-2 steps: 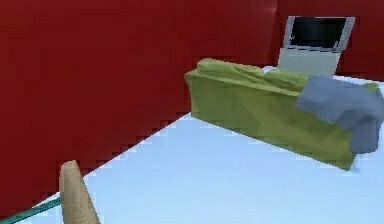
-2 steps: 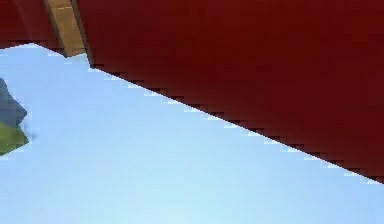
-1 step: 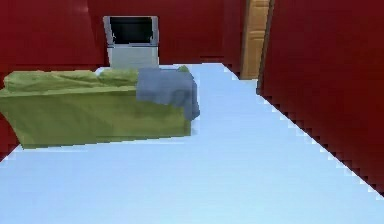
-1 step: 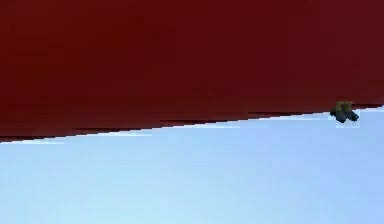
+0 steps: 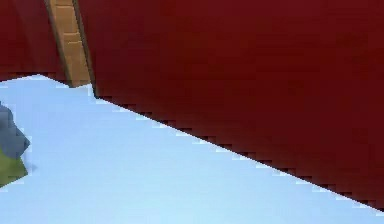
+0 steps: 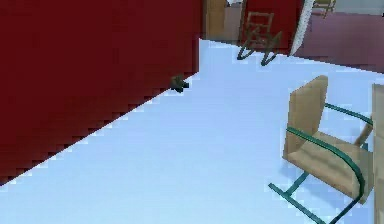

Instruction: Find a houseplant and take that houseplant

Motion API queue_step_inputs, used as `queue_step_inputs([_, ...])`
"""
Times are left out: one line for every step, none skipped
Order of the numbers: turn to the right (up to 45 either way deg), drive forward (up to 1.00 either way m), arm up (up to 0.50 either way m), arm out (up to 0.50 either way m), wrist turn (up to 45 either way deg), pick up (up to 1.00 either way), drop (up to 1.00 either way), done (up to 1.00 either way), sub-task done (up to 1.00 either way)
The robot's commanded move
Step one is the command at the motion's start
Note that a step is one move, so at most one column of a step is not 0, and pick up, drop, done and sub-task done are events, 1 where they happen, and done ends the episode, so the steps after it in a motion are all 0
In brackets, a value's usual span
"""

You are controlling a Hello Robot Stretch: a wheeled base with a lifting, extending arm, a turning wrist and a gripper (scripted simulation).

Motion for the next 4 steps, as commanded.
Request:
queue_step_inputs([27.0, 0.00, 0.00, 0.00, 0.0, 0.00, 0.00, 0.00, 0.00])
queue_step_inputs([0.0, 0.15, 0.00, 0.00, 0.0, 0.00, 0.00, 0.00, 0.00])
queue_step_inputs([-45.0, 0.00, 0.00, 0.00, 0.0, 0.00, 0.00, 0.00, 0.00])
queue_step_inputs([-27.0, 0.00, 0.00, 0.00, 0.0, 0.00, 0.00, 0.00, 0.00])
